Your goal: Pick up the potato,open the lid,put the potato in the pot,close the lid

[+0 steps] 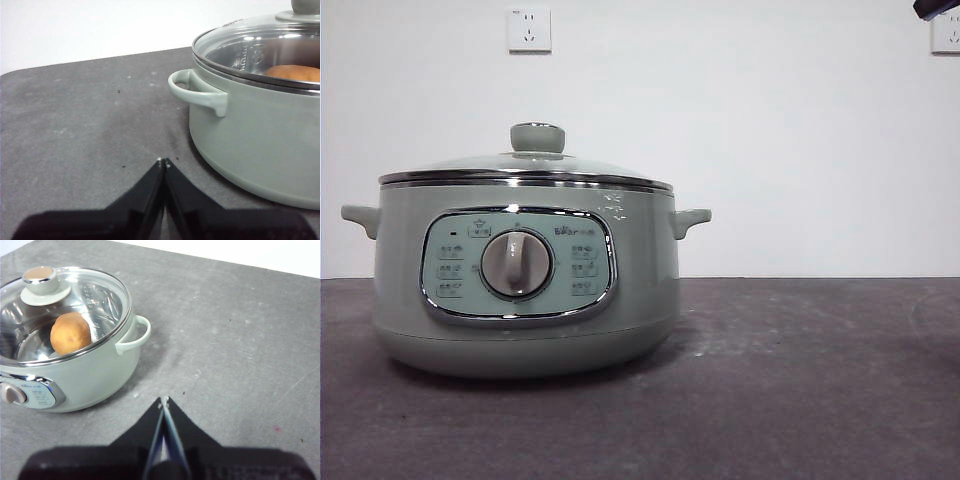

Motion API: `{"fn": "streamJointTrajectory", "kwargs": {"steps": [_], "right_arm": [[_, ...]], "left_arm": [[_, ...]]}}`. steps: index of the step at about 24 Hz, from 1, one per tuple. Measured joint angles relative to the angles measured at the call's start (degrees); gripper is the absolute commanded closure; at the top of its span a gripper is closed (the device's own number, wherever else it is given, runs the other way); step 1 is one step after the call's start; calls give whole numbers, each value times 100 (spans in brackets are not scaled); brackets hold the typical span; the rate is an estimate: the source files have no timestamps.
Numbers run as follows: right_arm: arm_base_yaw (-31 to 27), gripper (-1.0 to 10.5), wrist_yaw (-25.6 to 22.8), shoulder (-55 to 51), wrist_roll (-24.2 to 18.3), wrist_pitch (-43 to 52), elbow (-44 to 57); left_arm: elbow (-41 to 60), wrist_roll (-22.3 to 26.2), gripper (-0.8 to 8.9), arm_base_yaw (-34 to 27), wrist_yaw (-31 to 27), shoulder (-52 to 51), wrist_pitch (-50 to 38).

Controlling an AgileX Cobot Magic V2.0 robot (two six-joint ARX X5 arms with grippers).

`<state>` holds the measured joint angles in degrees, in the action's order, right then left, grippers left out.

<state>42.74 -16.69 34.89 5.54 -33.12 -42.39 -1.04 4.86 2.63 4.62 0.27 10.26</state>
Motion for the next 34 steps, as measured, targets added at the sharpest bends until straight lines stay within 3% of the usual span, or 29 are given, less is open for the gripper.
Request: {"fn": "streamJointTrajectory", "kwargs": {"steps": [12, 15, 19, 24, 29, 34], "right_arm": [[-39, 962, -162, -105, -22, -28, 0], [-540, 962, 125, -640, -219, 9, 15], [-1930, 962, 1458, -1615, -702, 756, 636], [-2885, 962, 1519, -2422, -929, 1622, 1690], [-3106, 962, 1556, -2824, -949, 2118, 2653], [-3259, 962, 1937, -3038, -931, 2549, 3416]], "left_arm": [[0, -2, 816, 0, 0, 0, 0], [0, -2, 817, 0, 0, 0, 0], [0, -2, 816, 0, 0, 0, 0], [0, -2, 817, 0, 0, 0, 0], [0, -2, 816, 0, 0, 0, 0], [0, -2, 816, 0, 0, 0, 0]]}}
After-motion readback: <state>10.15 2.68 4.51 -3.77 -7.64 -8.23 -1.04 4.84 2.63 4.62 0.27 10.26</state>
